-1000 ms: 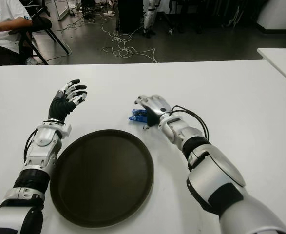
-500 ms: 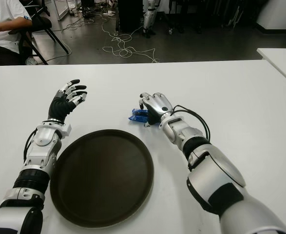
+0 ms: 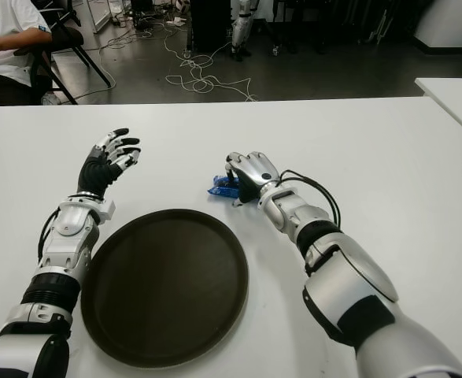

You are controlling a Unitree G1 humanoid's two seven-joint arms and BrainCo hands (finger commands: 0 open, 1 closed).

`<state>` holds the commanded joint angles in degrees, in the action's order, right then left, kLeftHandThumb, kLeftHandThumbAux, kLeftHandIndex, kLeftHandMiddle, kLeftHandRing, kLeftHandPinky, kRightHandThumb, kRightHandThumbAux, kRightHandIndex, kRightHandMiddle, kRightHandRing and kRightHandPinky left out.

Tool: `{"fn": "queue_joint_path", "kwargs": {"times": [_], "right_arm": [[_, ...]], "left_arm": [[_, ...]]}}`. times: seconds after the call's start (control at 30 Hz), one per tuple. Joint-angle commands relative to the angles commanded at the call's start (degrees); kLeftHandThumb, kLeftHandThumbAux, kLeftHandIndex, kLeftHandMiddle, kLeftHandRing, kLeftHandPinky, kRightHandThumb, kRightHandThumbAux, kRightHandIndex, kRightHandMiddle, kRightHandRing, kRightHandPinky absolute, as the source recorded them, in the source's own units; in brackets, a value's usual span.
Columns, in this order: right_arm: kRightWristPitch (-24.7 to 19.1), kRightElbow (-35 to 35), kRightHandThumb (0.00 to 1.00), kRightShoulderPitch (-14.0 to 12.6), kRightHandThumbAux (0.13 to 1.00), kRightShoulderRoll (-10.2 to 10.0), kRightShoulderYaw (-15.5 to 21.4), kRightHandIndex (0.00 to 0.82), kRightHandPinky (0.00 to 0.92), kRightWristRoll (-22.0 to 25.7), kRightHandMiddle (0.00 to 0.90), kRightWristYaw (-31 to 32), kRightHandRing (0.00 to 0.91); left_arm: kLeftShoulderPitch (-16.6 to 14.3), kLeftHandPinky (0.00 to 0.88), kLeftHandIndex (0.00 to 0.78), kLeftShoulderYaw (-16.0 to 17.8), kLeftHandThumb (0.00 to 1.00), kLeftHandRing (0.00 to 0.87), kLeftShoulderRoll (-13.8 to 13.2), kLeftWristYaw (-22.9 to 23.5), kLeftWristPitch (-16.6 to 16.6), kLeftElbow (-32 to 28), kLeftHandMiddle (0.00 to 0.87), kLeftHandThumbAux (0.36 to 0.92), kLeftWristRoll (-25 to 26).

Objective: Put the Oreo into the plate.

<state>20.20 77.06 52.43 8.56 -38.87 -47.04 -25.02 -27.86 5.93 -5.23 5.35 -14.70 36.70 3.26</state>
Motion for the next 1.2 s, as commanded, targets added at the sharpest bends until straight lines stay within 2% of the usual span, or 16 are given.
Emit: {"fn": "queue_joint_path", "kwargs": {"times": [0.07, 0.17, 0.27, 0.6, 0.83, 1.17, 1.2], "right_arm": [[-0.2, 0.1, 0.0, 0.0, 0.714, 0.1, 0.1, 0.159, 0.154, 0.1, 0.184, 1.0, 0.187], [-0.6, 0.2, 0.0, 0.2, 0.632, 0.1, 0.1, 0.054, 0.05, 0.2, 0.063, 3.2, 0.063], [-1.2, 0.3, 0.0, 0.4, 0.551, 0.1, 0.0, 0.017, 0.016, 0.2, 0.02, 5.3, 0.02], [-2.6, 0.1, 0.0, 0.6, 0.452, 0.1, -0.1, 0.0, 0.0, 0.0, 0.0, 8.5, 0.0], [-3.9, 0.0, 0.0, 1.2, 0.369, 0.4, -0.6, 0.0, 0.0, -0.3, 0.0, 11.3, 0.0], [-6.3, -0.1, 0.0, 1.1, 0.336, 0.2, -0.9, 0.0, 0.004, -0.4, 0.0, 10.5, 0.0], [-6.4, -0.1, 0.003, 1.1, 0.342, 0.2, -1.0, 0.0, 0.028, -0.3, 0.016, 10.2, 0.015]], "left_arm": [[0.0, 0.289, 0.194, 0.0, 0.238, 0.275, 0.0, 0.1, 0.1, 0.0, 0.288, 0.739, 0.0], [-0.1, 0.287, 0.193, 0.1, 0.235, 0.273, 0.0, 0.1, 0.1, 0.1, 0.284, 0.728, 0.1], [-0.1, 0.287, 0.194, 0.1, 0.241, 0.274, -0.1, 0.2, 0.1, 0.2, 0.285, 0.722, 0.1], [0.0, 0.298, 0.197, 0.3, 0.266, 0.28, 0.1, 0.5, 0.2, 0.1, 0.292, 0.733, 0.6], [0.1, 0.29, 0.195, 0.1, 0.243, 0.276, 0.0, 0.6, 0.1, -0.2, 0.289, 0.735, 0.5], [0.2, 0.28, 0.195, 0.0, 0.23, 0.27, -0.3, 0.8, 0.1, -0.4, 0.287, 0.746, 0.4], [0.2, 0.28, 0.194, 0.0, 0.23, 0.269, -0.3, 0.9, 0.1, -0.5, 0.287, 0.746, 0.4]]}}
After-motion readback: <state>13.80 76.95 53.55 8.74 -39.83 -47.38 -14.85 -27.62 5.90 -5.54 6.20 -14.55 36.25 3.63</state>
